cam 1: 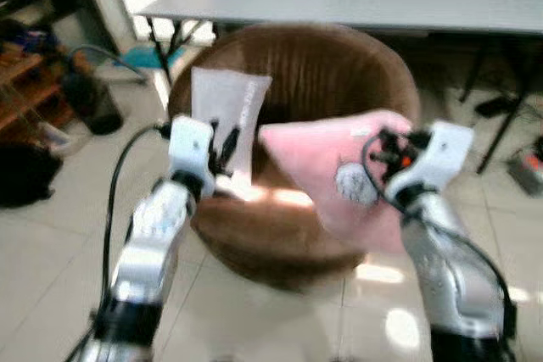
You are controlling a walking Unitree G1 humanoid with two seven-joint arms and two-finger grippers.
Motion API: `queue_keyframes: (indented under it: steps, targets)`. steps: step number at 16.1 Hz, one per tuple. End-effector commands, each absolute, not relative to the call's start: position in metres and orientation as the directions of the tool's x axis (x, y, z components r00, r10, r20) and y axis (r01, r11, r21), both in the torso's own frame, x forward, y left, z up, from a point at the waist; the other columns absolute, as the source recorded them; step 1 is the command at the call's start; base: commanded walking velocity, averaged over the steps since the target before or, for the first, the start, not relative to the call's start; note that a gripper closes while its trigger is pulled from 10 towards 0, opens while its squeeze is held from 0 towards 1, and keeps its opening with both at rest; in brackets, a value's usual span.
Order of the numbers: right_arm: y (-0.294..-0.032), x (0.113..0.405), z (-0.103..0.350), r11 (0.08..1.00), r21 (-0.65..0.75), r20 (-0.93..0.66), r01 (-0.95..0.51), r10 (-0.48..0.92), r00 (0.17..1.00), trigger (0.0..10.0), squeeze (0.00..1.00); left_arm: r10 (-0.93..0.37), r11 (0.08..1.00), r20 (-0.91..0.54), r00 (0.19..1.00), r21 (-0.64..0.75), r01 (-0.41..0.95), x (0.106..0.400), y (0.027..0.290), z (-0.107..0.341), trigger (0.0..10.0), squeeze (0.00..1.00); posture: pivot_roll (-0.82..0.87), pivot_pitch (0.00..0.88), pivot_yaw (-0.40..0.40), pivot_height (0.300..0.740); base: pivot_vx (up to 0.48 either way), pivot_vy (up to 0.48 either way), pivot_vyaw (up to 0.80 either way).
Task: Move the pillow to the sofa from floor
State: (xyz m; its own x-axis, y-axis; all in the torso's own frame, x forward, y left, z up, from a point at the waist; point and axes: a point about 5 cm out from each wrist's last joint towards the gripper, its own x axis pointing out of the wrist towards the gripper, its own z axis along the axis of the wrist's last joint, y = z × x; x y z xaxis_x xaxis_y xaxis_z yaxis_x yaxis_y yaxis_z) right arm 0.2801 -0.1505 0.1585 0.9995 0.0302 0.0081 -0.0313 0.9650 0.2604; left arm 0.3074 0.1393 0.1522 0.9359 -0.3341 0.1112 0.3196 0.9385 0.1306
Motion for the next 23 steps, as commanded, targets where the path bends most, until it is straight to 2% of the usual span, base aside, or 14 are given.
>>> queue_keyframes:
  steps: [1, 23]
  targets:
    - [-0.146, 0.283, 0.168, 0.965, 0.252, 0.056, -0.067, 0.055, 0.997, 10.0, 0.00, -0.322, 0.943, 0.107, 0.941, 0.127, 0.308, 0.306, 0.146, 0.150, 10.0, 0.00, -0.06, 0.000, 0.075, 0.740, 0.368, 0.000, 0.00]
    - [-0.143, 0.284, 0.158, 0.968, 0.243, 0.020, -0.064, 0.061, 0.998, 10.0, 0.00, -0.370, 0.924, 0.077, 0.926, 0.135, 0.358, 0.301, 0.142, 0.142, 10.0, 0.00, -0.06, 0.000, 0.064, 0.740, 0.396, 0.000, 0.00]
